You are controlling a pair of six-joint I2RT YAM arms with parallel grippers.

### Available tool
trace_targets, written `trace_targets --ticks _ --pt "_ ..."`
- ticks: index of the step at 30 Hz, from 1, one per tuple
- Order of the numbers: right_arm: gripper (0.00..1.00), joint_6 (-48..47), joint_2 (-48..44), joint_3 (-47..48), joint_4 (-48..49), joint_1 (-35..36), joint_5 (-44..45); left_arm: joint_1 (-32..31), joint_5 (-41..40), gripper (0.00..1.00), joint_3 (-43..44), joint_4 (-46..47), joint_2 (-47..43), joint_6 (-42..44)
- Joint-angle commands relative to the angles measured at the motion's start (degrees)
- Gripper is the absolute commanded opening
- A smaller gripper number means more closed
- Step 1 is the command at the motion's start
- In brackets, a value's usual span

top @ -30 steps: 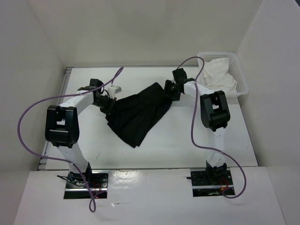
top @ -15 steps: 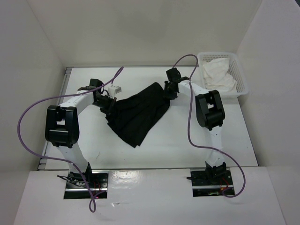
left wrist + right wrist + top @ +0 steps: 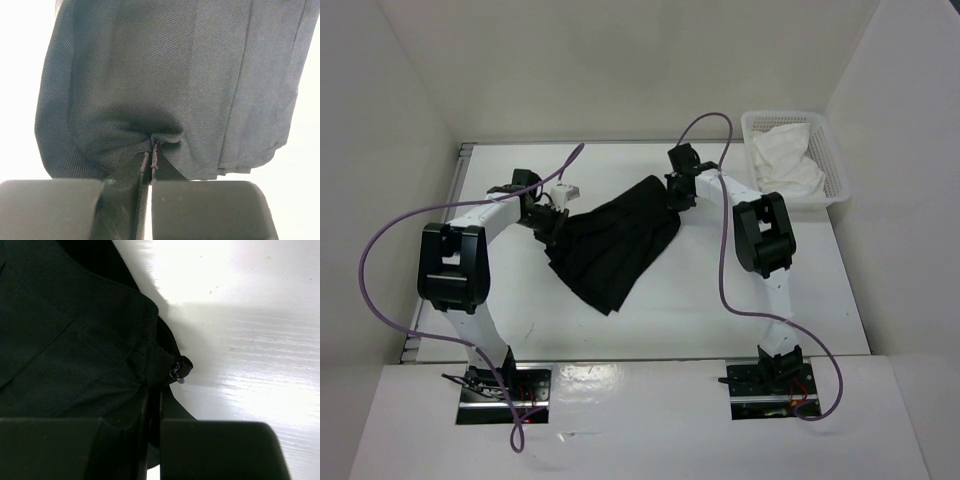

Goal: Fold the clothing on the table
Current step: Fold the skirt

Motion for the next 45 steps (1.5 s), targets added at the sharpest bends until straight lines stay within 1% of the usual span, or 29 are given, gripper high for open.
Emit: trace_targets --ticks 1,6,8,12,15,18,19,23,28,32,38,45 --pt "0.0 -5.0 -4.1 -0.8 -4.6 2.1 1.0 0.4 1.1 0.0 -0.2 0.0 0.8 0.8" --pt "0.0 -10.3 -12.2 -2.9 -4.0 5.0 4.0 0.4 0.1 0.0 -0.2 0.0 1.3 0.8" --pt "0.0 -11.1 -13.8 -3.5 -4.0 5.7 4.5 0.4 -0.4 0.0 0.4 0.0 1.3 0.8" --pt "0.0 -12.2 -15.7 -4.5 -4.0 6.3 4.5 0.4 -5.8 0.0 1.6 1.5 0.7 0.2" --pt "0.0 -14.7 -18.3 -6.9 -3.2 6.3 5.8 0.4 -7.5 0.0 2.2 2.9 0.7 -0.4" --pt "0.0 -17.1 -21.9 -8.7 -2.1 8.9 7.1 0.4 -8.1 0.0 3.9 2.3 3.9 -0.9" --pt "0.0 -17.8 -22.7 -8.7 -2.1 10.9 7.7 0.4 -8.1 0.0 3.9 2.3 5.3 -0.9" --pt "0.0 -21.0 -26.1 -9.9 -1.0 16.3 12.2 -0.2 -7.4 0.0 4.5 2.3 6.7 -1.4" --pt "0.0 -24.2 -26.1 -10.4 -0.4 20.7 13.9 -0.7 -7.4 0.0 4.5 2.3 6.7 -1.9" --pt "0.0 -26.0 -26.6 -12.4 0.9 25.2 17.3 -0.7 -6.9 0.0 5.1 2.3 8.4 -2.5" --pt "0.0 -28.8 -26.6 -12.9 2.6 30.9 19.8 -0.7 -5.5 0.0 5.1 2.3 9.6 -2.5" --pt "0.0 -30.0 -24.7 -11.5 4.1 38.1 22.4 -1.3 -3.8 0.0 4.5 2.8 9.6 -3.0"
